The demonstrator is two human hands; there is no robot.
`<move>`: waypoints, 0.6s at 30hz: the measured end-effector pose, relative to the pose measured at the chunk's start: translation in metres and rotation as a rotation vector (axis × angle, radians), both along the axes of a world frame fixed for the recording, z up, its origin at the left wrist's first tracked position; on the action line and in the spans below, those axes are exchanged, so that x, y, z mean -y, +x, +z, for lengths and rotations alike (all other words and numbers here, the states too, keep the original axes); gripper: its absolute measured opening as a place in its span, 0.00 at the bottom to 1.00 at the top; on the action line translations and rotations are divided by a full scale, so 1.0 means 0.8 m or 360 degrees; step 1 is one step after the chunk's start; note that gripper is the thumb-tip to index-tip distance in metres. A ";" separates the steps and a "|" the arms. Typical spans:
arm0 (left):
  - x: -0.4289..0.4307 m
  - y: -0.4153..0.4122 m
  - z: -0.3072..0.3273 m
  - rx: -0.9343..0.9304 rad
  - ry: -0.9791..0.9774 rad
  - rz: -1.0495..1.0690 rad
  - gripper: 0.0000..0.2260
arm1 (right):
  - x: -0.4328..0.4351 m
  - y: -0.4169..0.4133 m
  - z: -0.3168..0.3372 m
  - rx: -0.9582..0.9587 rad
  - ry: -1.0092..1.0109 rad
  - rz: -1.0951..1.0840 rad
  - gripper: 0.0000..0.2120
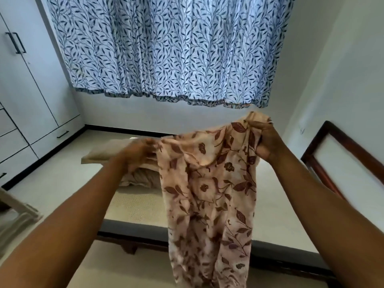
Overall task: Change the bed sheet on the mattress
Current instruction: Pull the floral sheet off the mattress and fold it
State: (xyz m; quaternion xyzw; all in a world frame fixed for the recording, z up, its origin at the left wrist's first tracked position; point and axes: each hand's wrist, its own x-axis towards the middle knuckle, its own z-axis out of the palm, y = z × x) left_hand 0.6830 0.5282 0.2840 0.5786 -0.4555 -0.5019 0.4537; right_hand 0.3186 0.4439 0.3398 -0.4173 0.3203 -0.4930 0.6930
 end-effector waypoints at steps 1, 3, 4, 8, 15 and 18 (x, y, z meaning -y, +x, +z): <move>0.003 0.001 0.022 -0.0166 -0.0120 0.0069 0.12 | -0.001 -0.005 -0.005 -0.0002 0.0024 0.0025 0.15; 0.009 0.008 0.063 -0.0537 -0.0375 0.0287 0.11 | -0.008 -0.009 -0.016 -0.0023 0.0051 0.0123 0.18; 0.011 0.011 0.076 -0.0741 -0.0506 0.0315 0.10 | -0.010 -0.009 -0.019 -0.0042 0.0057 0.0155 0.21; -0.003 -0.004 0.055 -0.0213 -0.0141 -0.0121 0.28 | -0.012 -0.009 -0.012 0.0021 -0.0045 0.0147 0.19; 0.004 0.000 0.073 -0.0347 -0.0426 0.0271 0.19 | 0.017 -0.064 -0.006 0.0478 -0.0218 -0.0035 0.13; 0.013 0.015 0.097 -0.0446 -0.0558 0.0335 0.16 | 0.015 -0.067 -0.053 0.0194 -0.0173 -0.0030 0.34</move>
